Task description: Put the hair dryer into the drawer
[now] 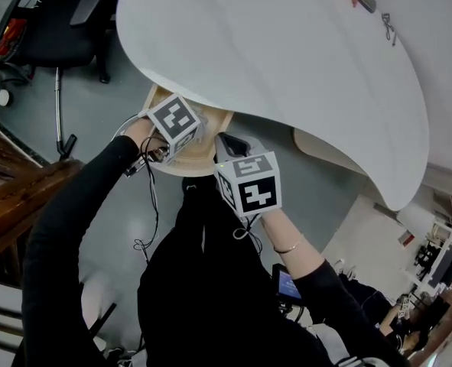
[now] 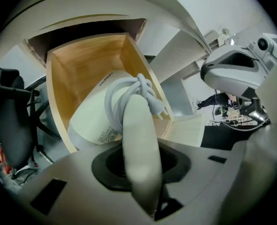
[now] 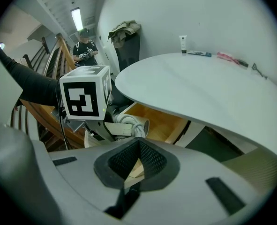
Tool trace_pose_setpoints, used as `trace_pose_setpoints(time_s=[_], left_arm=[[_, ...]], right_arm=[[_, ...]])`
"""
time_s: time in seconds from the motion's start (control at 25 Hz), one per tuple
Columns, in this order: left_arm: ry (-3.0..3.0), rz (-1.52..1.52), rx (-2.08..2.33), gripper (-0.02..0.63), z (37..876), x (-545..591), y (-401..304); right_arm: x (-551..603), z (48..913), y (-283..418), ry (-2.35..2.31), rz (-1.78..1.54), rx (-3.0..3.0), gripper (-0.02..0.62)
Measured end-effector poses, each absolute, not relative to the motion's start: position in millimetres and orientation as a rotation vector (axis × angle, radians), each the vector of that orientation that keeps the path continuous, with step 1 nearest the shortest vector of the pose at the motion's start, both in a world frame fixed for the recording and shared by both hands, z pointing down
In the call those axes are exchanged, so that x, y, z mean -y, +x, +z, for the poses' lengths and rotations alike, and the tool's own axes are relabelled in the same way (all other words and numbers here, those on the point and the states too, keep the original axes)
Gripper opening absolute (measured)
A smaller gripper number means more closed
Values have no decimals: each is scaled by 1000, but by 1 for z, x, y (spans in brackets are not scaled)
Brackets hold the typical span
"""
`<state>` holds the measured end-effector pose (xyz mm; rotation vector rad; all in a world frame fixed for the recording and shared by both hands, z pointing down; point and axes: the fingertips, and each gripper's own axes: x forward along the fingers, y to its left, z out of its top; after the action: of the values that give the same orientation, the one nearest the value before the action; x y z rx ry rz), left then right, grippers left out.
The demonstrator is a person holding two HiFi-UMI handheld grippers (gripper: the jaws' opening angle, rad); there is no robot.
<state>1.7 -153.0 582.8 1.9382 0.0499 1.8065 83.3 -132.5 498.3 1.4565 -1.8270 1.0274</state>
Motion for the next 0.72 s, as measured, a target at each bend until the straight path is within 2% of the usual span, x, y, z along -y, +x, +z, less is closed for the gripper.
trace_pose_setpoints(time_s=[0.72], left_arm=[[2124,1729,0,117,620,167,35]], right_arm=[[138,553,72,1215,1121,1740,2]])
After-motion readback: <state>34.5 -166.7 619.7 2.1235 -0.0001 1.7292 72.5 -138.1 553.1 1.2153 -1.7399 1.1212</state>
